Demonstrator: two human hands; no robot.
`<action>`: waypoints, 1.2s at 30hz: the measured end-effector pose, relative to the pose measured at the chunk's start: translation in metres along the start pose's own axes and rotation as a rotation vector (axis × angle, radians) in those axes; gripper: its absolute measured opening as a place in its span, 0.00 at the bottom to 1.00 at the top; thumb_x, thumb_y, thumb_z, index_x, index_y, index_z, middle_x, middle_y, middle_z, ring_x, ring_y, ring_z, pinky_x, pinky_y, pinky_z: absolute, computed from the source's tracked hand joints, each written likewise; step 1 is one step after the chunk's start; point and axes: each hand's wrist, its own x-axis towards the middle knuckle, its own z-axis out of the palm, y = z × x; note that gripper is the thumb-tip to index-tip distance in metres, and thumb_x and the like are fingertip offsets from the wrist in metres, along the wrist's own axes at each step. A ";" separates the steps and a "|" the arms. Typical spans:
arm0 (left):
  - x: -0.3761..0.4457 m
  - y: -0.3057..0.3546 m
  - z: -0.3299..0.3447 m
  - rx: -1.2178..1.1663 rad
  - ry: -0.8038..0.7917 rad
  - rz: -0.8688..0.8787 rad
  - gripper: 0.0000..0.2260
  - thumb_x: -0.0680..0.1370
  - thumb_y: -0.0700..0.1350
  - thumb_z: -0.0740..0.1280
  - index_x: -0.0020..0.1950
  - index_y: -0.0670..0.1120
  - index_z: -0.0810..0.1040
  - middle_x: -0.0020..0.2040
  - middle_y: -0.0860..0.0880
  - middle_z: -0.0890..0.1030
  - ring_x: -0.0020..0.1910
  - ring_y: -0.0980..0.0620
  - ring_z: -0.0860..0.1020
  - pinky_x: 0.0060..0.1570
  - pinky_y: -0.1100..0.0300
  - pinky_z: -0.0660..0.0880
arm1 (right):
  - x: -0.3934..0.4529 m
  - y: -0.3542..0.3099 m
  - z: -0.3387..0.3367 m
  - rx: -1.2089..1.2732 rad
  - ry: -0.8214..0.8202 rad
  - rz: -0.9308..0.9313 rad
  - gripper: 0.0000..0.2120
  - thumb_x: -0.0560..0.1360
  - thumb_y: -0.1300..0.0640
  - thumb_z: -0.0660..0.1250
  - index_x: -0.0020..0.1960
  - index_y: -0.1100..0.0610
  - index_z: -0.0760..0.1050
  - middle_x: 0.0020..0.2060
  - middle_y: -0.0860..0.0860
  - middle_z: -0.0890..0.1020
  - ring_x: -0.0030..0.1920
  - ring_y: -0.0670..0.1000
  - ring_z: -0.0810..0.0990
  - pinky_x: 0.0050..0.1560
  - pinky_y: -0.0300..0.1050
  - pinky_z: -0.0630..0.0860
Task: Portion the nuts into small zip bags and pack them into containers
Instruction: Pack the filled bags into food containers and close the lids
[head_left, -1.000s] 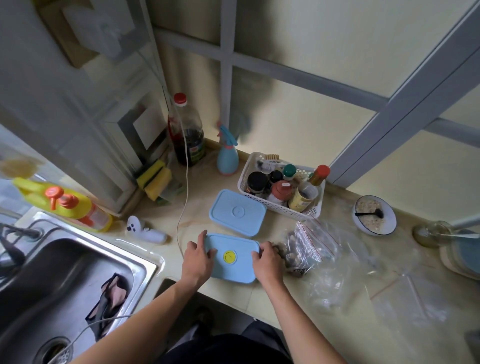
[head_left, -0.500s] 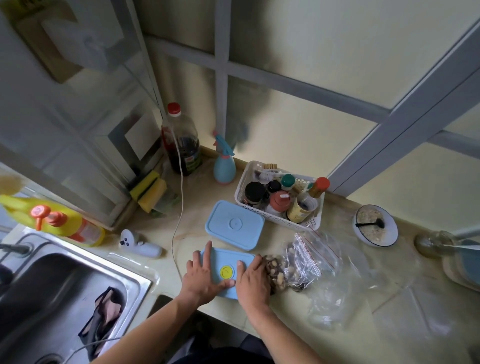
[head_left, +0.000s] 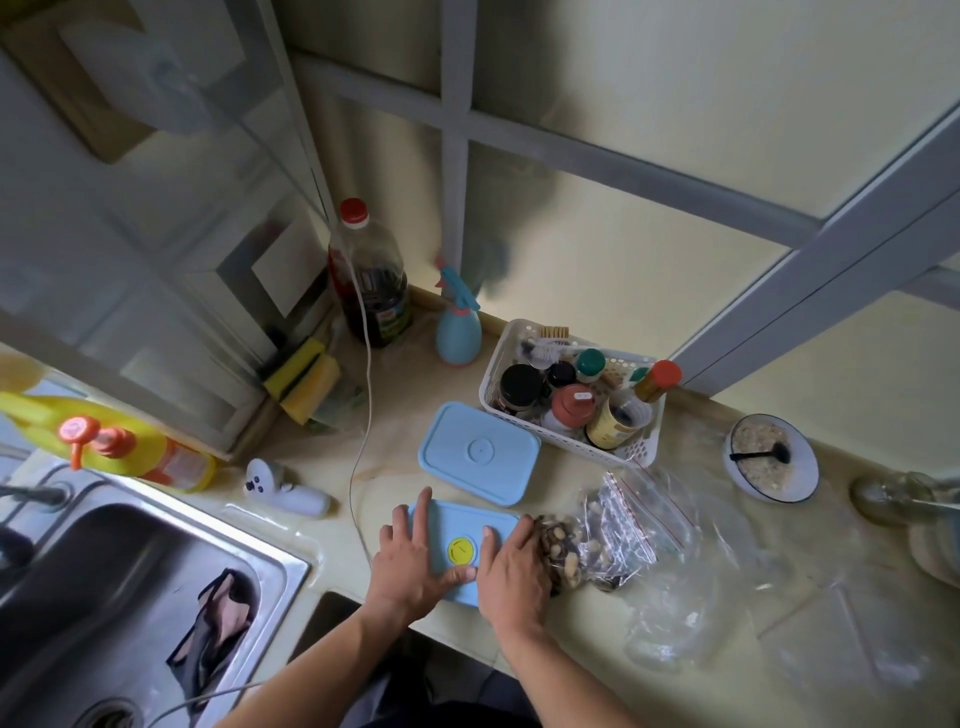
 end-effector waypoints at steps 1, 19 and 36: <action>0.000 0.000 0.000 -0.005 0.004 0.000 0.62 0.59 0.83 0.61 0.81 0.53 0.40 0.69 0.48 0.60 0.61 0.45 0.69 0.59 0.48 0.76 | 0.000 -0.001 0.000 -0.001 -0.003 0.000 0.26 0.81 0.40 0.57 0.62 0.62 0.69 0.45 0.58 0.81 0.36 0.57 0.85 0.29 0.48 0.76; -0.040 0.021 -0.005 -0.237 0.193 -0.222 0.49 0.56 0.72 0.77 0.61 0.40 0.67 0.57 0.44 0.70 0.58 0.42 0.74 0.54 0.49 0.76 | -0.017 0.005 -0.005 0.125 0.062 0.089 0.26 0.82 0.40 0.59 0.66 0.62 0.69 0.53 0.60 0.82 0.51 0.62 0.84 0.42 0.52 0.78; 0.036 0.037 -0.076 -0.257 0.134 0.231 0.46 0.74 0.50 0.75 0.83 0.51 0.47 0.81 0.43 0.39 0.78 0.41 0.60 0.69 0.54 0.68 | 0.012 -0.029 -0.083 0.618 -0.013 -0.010 0.26 0.83 0.50 0.62 0.79 0.53 0.61 0.77 0.53 0.68 0.74 0.56 0.68 0.70 0.47 0.66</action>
